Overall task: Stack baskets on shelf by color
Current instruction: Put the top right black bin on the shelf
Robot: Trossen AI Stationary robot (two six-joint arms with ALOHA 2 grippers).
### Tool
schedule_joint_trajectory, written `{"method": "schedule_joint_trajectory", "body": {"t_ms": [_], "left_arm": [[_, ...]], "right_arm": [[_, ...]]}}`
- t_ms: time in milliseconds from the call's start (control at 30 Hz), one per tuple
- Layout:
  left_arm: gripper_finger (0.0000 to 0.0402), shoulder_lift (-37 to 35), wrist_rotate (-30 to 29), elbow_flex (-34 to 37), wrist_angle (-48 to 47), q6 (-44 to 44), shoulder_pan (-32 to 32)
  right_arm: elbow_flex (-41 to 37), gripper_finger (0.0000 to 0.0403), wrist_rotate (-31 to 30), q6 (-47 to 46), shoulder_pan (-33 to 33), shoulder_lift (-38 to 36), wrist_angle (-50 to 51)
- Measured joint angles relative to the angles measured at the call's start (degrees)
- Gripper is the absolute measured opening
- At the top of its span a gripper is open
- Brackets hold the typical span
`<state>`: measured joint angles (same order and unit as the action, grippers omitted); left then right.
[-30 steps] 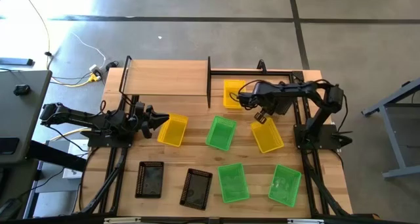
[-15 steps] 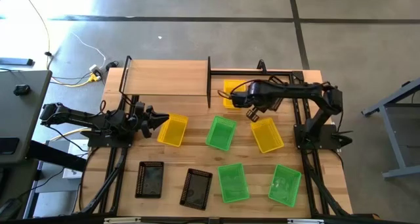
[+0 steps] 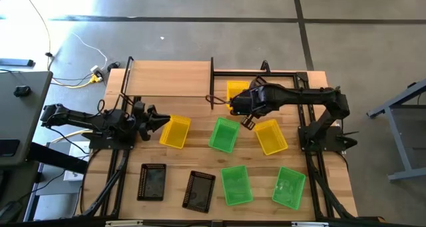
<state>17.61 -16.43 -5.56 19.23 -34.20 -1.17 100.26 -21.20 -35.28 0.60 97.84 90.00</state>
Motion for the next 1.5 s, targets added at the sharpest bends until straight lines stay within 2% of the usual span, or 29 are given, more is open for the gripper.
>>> {"method": "schedule_joint_trajectory", "body": {"t_ms": [267, 533, 733, 1033, 1500], "left_arm": [[0.0078, -0.02, 0.00, -6.38, -3.95, 8.65, 0.02], [0.0078, 0.00, -0.31, -12.43, -19.07, 13.83, 0.00], [0.0078, 0.00, -0.48, -14.84, -30.27, 10.11, 0.02], [0.0078, 0.00, -0.19, -16.36, -38.83, 3.75, 0.01], [0.0078, 0.11, 0.83, -17.82, -42.24, 1.36, 0.02]], "right_arm": [[5.12, 0.0000, -3.16, -0.73, 4.32, 0.00, -2.53], [7.03, 0.0000, -5.16, 2.46, 4.27, 0.00, -8.85], [7.03, 0.0000, -5.34, 7.84, 2.82, 0.00, -15.17], [7.03, 0.0000, -5.59, 16.76, -0.06, 0.00, -23.75], [7.03, 0.0000, -4.08, 29.34, -4.38, 0.00, -39.90]]}}
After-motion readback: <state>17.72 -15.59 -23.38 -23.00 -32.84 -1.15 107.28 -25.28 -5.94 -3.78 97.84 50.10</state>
